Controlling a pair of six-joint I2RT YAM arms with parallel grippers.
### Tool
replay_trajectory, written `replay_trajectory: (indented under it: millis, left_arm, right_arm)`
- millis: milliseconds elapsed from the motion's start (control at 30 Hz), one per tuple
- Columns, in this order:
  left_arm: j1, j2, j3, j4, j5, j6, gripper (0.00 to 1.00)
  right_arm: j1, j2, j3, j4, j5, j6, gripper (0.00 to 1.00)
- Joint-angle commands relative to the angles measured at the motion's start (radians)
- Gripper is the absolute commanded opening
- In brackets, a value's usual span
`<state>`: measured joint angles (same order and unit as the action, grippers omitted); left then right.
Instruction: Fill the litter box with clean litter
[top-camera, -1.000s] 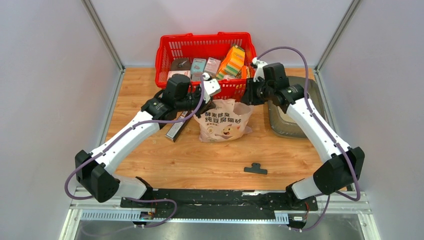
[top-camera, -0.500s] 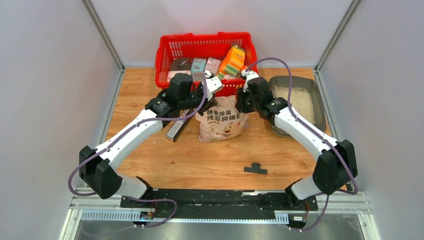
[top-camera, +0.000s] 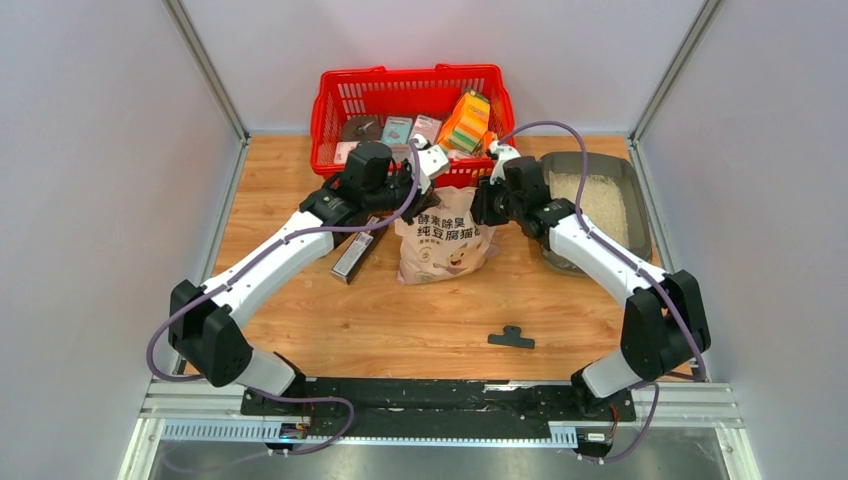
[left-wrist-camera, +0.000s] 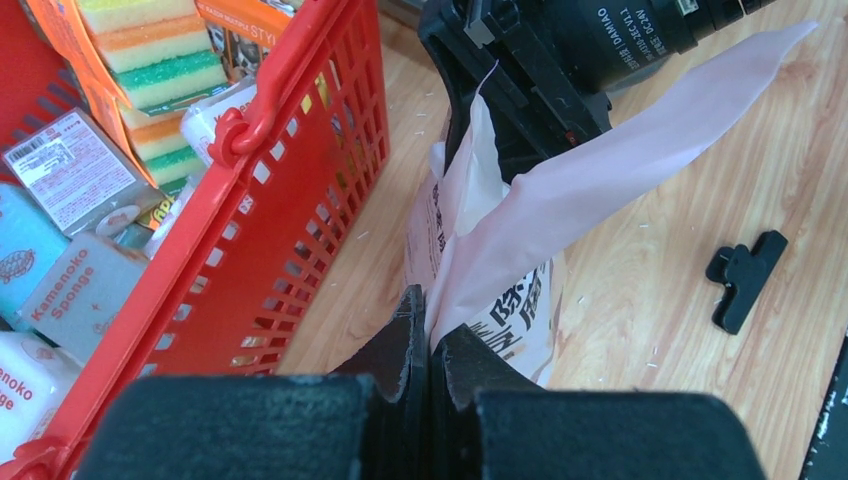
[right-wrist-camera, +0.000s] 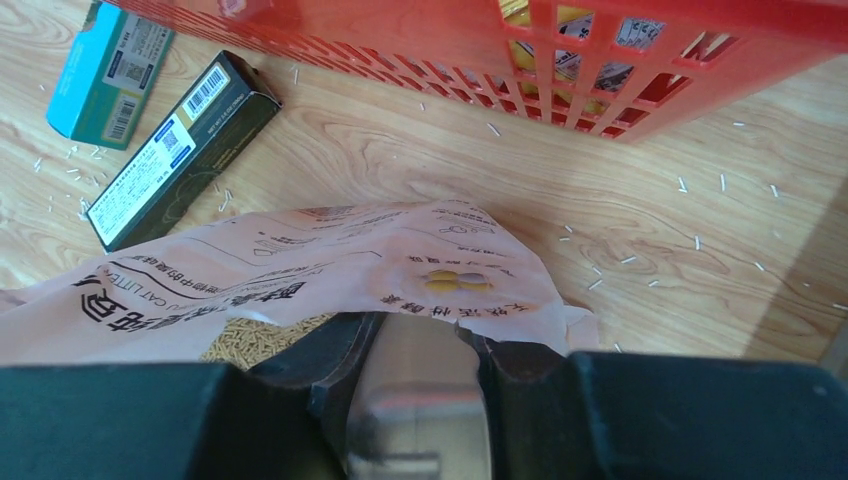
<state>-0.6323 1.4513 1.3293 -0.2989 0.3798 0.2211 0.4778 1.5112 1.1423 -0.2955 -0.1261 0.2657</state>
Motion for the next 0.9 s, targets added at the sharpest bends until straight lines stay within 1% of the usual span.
replay_trajectory:
  millis: [0,167,433,533,700,867]
  left_arm:
    - [0.006,-0.008,0.096,0.184,0.027,-0.034,0.00]
    - [0.005,0.000,0.093,0.182,0.019,-0.009,0.00]
    - [0.005,0.006,0.094,0.176,0.014,-0.008,0.00]
    - [0.006,0.007,0.094,0.169,0.010,0.007,0.00]
    - [0.005,0.004,0.096,0.156,0.001,0.038,0.00]
    - [0.006,-0.006,0.099,0.150,-0.009,0.087,0.00]
  right_arm:
    - [0.004,0.066,-0.024,-0.077,-0.248,0.113,0.00]
    - [-0.031,0.083,-0.003,-0.051,-0.388,0.147,0.00]
    - [-0.114,0.127,0.045,0.028,-0.582,0.302,0.00]
    - [-0.123,0.141,0.075,0.058,-0.656,0.337,0.00]
    - [-0.131,0.156,0.119,0.033,-0.762,0.334,0.00]
    - [-0.174,0.156,0.131,-0.013,-0.872,0.337,0.00]
